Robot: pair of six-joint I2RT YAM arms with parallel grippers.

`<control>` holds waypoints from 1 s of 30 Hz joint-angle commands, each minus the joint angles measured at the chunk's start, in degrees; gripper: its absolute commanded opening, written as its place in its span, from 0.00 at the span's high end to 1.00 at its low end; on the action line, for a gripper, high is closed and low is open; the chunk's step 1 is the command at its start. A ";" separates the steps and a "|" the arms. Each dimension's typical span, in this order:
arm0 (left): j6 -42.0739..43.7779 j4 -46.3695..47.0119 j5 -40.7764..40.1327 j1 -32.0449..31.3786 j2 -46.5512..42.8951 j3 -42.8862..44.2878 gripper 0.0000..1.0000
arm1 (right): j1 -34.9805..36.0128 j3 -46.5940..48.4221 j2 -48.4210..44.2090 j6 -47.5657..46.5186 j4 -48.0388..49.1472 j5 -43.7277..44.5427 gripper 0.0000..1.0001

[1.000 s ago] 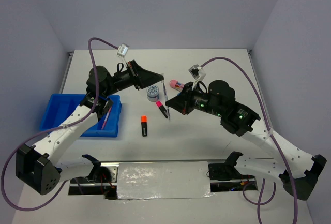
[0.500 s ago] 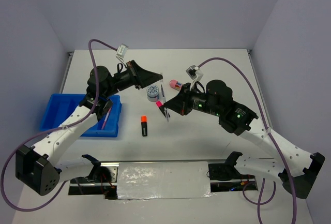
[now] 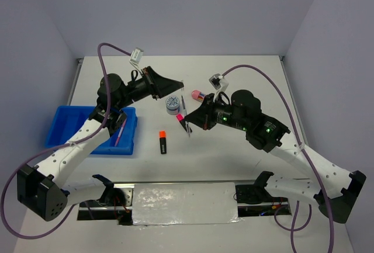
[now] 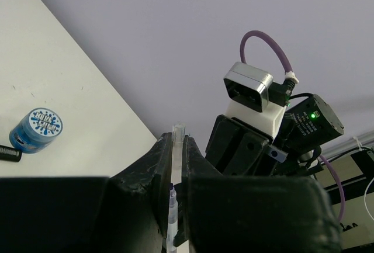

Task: Sort the stationery into containers
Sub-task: Close the pen cap on the pen.

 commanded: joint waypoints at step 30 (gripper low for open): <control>1.73 0.43 -0.42 0.15 -2.23 1.17 1.00 | 0.08 4.74 1.03 -3.12 -1.72 1.30 1.00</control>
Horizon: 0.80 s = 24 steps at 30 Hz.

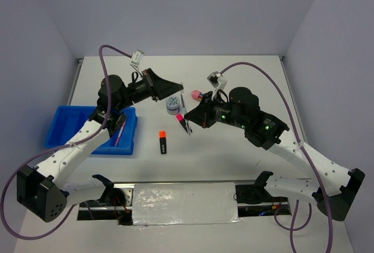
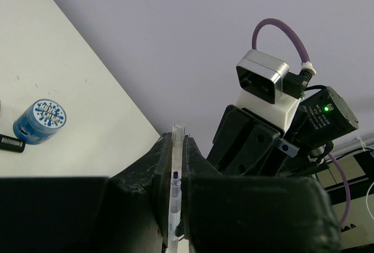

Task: Sort the stationery into containers
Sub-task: Close the pen cap on the pen.

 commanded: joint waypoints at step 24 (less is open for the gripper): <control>1.35 3.02 1.25 0.15 -1.24 1.14 1.00 | -0.33 3.08 -1.05 -1.09 0.64 2.93 1.00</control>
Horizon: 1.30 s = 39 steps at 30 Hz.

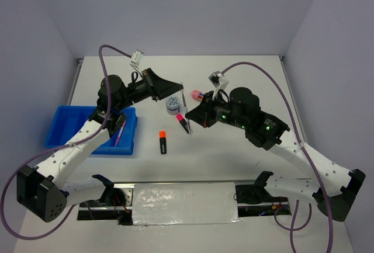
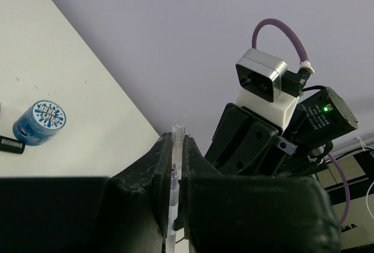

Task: Sort the stationery into containers
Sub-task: Close the pen cap on the pen.

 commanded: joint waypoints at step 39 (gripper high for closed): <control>11.50 -13.48 3.54 -1.52 -3.40 3.68 0.78 | -10.18 17.34 11.16 -2.94 19.12 -13.91 1.00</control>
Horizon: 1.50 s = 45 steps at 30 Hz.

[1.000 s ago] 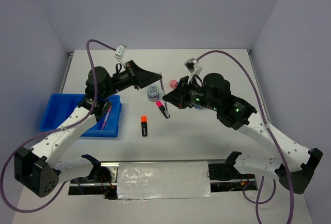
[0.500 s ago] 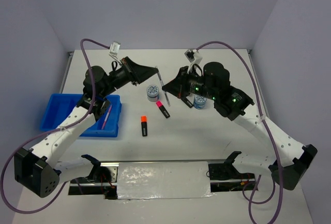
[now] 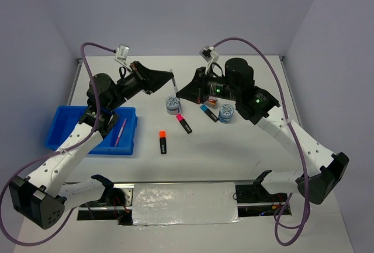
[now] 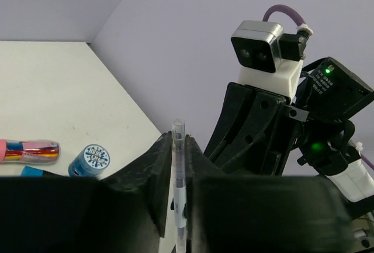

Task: Sort the stationery into containers
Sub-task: Close the pen cap on the pen.

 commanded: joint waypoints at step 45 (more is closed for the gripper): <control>4.77 -2.68 16.83 -0.13 7.76 17.03 0.31 | 0.74 -8.98 -7.53 -6.94 11.85 -12.79 1.00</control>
